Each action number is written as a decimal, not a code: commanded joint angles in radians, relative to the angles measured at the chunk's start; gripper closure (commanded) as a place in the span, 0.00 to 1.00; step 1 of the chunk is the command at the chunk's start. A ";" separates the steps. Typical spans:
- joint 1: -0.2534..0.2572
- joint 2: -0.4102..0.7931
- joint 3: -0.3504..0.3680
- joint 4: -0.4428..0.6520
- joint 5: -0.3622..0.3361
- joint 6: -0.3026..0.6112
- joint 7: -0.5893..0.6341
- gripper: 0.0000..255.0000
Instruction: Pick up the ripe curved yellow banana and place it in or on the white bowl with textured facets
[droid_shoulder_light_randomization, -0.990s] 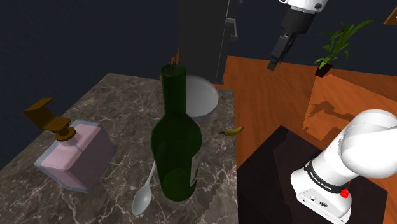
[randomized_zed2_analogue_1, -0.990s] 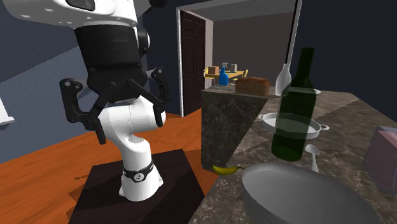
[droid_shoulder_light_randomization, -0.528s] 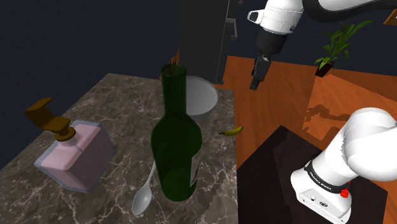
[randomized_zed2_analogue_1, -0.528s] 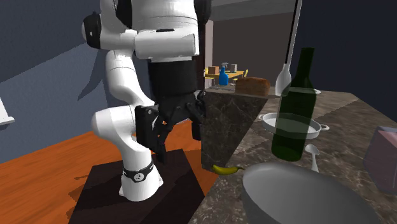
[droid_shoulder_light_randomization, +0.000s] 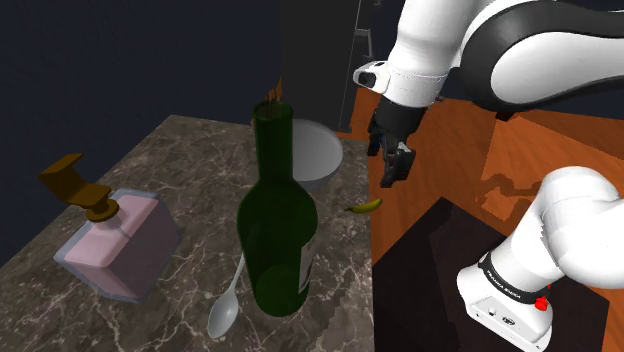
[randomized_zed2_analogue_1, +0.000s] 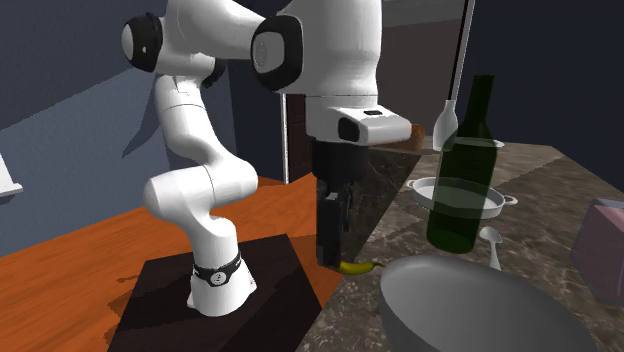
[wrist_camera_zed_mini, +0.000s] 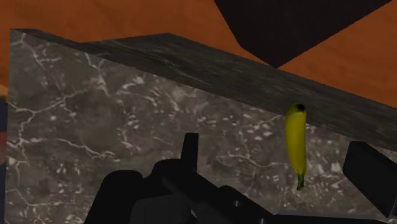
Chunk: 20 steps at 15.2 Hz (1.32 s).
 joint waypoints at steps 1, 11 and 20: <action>0.041 0.014 0.026 -0.022 -0.001 0.036 -0.048 0.00; 0.085 0.063 0.067 -0.129 0.003 0.189 -0.095 0.00; 0.085 0.063 0.067 -0.128 0.003 0.189 -0.095 1.00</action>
